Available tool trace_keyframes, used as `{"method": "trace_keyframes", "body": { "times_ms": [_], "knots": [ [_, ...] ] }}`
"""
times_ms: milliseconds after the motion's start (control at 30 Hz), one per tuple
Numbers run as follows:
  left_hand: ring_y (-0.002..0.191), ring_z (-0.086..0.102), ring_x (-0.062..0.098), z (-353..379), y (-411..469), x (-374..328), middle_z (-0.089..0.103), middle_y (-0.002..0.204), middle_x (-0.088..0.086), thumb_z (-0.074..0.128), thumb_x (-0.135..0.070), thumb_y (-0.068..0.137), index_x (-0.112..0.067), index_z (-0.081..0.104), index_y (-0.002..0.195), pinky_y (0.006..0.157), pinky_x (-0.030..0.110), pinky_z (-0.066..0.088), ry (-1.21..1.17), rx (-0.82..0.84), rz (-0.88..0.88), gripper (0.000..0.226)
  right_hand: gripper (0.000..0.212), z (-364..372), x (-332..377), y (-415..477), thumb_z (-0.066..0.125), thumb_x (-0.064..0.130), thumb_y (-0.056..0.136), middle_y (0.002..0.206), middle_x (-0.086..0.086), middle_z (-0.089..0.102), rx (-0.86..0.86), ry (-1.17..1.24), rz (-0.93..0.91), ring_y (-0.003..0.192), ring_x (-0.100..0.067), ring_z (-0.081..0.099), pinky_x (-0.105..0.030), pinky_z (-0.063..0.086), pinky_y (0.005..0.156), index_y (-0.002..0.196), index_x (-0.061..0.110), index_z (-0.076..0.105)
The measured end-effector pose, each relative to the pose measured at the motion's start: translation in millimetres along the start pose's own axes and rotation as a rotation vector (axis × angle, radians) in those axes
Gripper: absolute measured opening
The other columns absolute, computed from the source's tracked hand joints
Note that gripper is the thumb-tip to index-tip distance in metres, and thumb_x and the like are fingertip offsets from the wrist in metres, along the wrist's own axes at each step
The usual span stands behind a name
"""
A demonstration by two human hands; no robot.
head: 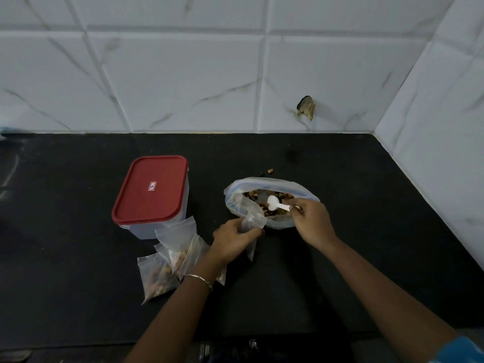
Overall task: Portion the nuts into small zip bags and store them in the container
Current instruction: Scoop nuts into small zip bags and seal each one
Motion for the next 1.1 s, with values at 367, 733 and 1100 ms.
{"method": "trace_keyframes", "body": {
  "times_ms": [367,733,1100],
  "knots": [
    [0.116,0.055,0.019,-0.4,3.2,-1.6,0.067,0.102,-0.014,0.06,-0.072,0.058,-0.045,0.064,0.089,0.11,0.049,0.033,0.038,0.024,-0.031,0.041,0.034,13.5,12.5,-27.2,0.05,0.013,0.096,0.098,0.004,0.067,-0.057,-0.271,-0.177,0.077,-0.011,0.062,-0.022,0.048,0.059,0.127,0.023,0.062],
    [0.105,0.064,0.015,2.0,4.0,3.1,0.072,0.104,-0.007,0.069,-0.064,0.055,-0.035,0.071,0.099,0.101,0.043,0.047,-0.121,0.098,-0.023,0.053,0.041,14.7,16.7,6.1,0.065,-0.001,0.082,0.114,-0.002,0.069,0.047,-0.381,-0.454,0.103,-0.017,0.066,-0.031,0.054,0.088,0.119,0.015,0.068],
    [0.116,0.056,0.019,5.9,10.8,12.0,0.068,0.109,-0.01,0.067,-0.077,0.051,-0.043,0.067,0.1,0.107,0.047,0.038,-0.046,0.091,-0.066,0.06,0.038,-19.9,42.5,5.9,0.07,0.0,0.078,0.105,0.0,0.068,0.313,-0.864,-1.028,0.077,-0.018,0.067,-0.03,0.056,0.059,0.111,0.017,0.067]
  ]
}}
Point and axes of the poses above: each hand's wrist, its own y-axis towards the middle knuckle, its own z-axis out of the palm, x = y × z, the point moved 6 cm from there along y, towards the middle knuckle
